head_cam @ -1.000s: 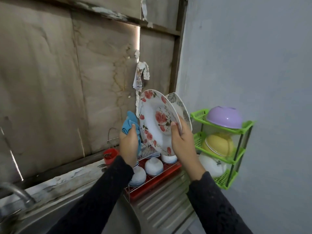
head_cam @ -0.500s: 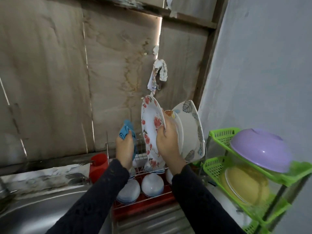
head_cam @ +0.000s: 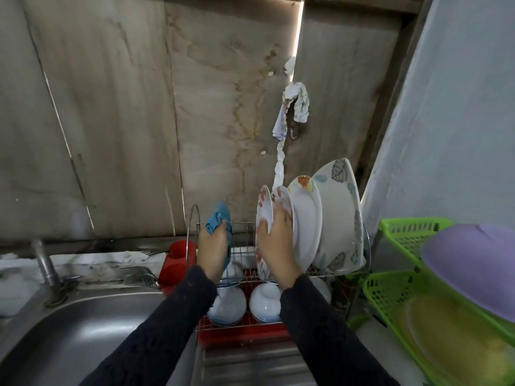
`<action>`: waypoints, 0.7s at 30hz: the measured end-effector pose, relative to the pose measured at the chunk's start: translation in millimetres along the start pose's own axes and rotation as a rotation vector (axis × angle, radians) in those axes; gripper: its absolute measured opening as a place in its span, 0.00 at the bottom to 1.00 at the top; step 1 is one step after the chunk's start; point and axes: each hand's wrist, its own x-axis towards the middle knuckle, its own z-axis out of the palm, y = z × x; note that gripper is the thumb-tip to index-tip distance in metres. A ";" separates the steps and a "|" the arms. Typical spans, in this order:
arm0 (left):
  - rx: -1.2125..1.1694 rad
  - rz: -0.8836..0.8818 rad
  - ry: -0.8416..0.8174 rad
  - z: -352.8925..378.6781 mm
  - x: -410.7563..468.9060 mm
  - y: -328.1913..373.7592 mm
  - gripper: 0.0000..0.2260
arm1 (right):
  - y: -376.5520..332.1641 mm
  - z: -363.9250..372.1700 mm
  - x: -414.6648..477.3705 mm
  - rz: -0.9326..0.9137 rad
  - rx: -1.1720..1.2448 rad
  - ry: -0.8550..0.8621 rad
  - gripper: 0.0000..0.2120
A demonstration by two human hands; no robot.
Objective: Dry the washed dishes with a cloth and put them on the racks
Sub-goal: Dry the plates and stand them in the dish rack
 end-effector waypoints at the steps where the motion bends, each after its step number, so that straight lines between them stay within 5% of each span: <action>1: 0.003 0.002 0.003 1.0 -1.1 -1.0 0.06 | -1.6 -1.1 -1.4 -0.019 0.004 0.009 0.31; 8: 0.011 0.015 -0.020 2.2 -12.9 -5.1 0.09 | -6.7 -9.1 -23.4 -0.281 -0.162 0.077 0.32; 21: -0.108 -0.076 -0.106 -58.5 -40.6 20.8 0.05 | -44.2 4.8 -76.2 -0.159 -0.310 0.076 0.30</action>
